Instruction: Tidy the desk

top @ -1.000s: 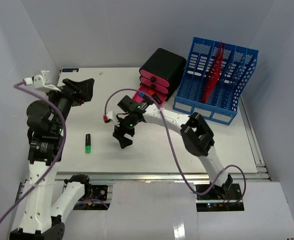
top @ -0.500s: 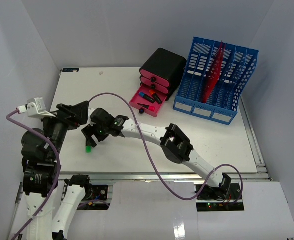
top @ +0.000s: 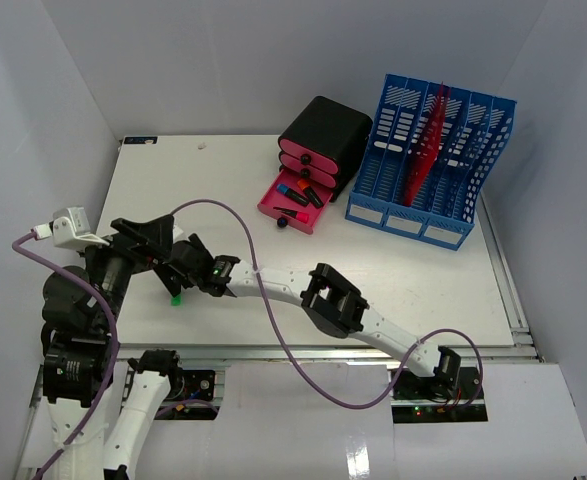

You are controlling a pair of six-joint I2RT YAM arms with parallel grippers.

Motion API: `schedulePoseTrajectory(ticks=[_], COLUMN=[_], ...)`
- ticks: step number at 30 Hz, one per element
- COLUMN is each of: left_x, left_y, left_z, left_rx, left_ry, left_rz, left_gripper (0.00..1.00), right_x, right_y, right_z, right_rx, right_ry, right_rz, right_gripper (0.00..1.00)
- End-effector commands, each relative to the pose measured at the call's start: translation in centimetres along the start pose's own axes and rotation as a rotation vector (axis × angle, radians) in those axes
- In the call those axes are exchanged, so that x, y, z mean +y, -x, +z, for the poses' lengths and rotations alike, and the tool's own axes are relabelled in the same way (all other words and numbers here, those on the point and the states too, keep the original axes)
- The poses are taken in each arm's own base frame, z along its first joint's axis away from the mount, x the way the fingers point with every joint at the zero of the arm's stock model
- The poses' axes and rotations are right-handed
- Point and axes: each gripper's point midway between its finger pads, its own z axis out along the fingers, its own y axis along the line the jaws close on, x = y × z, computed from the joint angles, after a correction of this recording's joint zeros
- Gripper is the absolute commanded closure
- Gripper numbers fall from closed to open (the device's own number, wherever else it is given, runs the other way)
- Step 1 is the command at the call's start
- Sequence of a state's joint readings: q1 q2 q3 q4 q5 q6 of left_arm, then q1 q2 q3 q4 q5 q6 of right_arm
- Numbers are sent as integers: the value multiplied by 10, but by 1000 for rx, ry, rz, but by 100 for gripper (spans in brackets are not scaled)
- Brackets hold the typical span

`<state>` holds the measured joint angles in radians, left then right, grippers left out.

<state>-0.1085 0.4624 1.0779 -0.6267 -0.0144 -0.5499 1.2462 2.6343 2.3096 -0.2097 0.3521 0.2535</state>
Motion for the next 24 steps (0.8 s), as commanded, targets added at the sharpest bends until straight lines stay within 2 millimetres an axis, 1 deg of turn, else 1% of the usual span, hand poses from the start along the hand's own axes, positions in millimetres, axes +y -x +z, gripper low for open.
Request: schedulePoseTrajectory(ticks=[1,2,3,4,6,7,10,13,16,19,20,21,24], left_x=[6,6,7,6,5,4,4,4,5,5,5,5,6], left_y=[-4,-5,-6,-6,-3,-2,-1,-3,-9,-11,-11,-11,-13], left_z=[-3,-3,-3,-3,-4,-4,-5,-6,-6,-9,-10,-11,-14], left_rx=[9,10,11,12,7,6,4,7,20,18,17,15,20], left_ry=[25,25,27,26,23,22,21,16,13,7,5,5,4], left_rz=[-4,-6,-9,-11,-11,-10,-5,-10,-18,-23,-23,-22,-24], left_gripper=[6,6,6,6,6,6,6,6,6,6,6,6,6], right_x=[11,14,22,26,28,27,14,0,-9,-7,-5,0,3], right_y=[15,14,9,6,-1,-6,-31,-51,-60,-61,-63,-67,-76], right_z=[2,1,1,0,-2,-2,-11,-25,-37,-47,-50,-51,-52], right_rx=[-71,-71,-67,-64,-50,-38,32,96,131,148,156,171,188], right_ry=[-14,-12,-6,-4,-13,-16,-39,-42,-32,1,19,48,88], right_rz=[-36,-41,-55,-68,-85,-90,-112,-117,-108,-105,-104,-103,-127], right_gripper=[5,5,4,3,3,4,7,8,8,9,11,14,24])
